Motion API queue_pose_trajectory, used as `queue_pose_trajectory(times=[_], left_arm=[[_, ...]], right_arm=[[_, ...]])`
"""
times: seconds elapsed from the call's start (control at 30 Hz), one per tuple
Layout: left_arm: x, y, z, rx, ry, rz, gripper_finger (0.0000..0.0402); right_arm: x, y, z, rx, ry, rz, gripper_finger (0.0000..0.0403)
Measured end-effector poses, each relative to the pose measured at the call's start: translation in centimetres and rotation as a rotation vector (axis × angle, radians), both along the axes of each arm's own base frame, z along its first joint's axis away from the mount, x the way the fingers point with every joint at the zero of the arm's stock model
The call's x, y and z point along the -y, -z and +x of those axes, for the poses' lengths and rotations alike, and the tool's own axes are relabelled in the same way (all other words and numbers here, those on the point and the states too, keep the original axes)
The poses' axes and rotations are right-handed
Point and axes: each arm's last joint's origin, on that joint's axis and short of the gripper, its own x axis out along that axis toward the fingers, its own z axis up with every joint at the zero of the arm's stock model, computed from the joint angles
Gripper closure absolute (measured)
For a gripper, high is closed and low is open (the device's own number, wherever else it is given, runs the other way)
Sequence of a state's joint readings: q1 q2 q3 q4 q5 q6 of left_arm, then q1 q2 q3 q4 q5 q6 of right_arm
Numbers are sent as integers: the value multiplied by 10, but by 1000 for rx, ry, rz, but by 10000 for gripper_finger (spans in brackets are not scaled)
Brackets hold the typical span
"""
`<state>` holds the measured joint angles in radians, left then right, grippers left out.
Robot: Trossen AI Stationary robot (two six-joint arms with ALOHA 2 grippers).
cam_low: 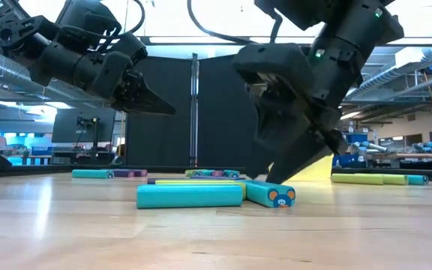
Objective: Sort blocks
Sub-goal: Put the light blue block into the transparent bin
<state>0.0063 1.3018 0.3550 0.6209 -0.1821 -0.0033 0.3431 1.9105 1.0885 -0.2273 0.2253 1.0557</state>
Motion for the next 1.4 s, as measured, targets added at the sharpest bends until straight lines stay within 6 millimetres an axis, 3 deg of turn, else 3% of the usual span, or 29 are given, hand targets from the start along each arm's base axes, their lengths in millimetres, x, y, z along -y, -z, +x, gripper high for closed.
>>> queue_pose_trajectory(times=[0.33, 0.47, 0.97, 1.17, 1.4], left_arm=[[0, 1, 0, -9, -10, 7, 395], [0, 1, 0, -14, -10, 8, 395], [0, 1, -1, -18, -5, 25, 396], [0, 1, 0, -20, -5, 25, 395], [-1, 2, -1, -24, -7, 27, 396]], right_arm=[[-1, -6, 1, 16, -77, -29, 350], [-1, -7, 1, 22, -92, -29, 384], [2, -11, 6, 24, -253, -66, 390], [6, 2, 11, 31, -273, -17, 387], [11, -2, 2, -52, -290, -32, 386]])
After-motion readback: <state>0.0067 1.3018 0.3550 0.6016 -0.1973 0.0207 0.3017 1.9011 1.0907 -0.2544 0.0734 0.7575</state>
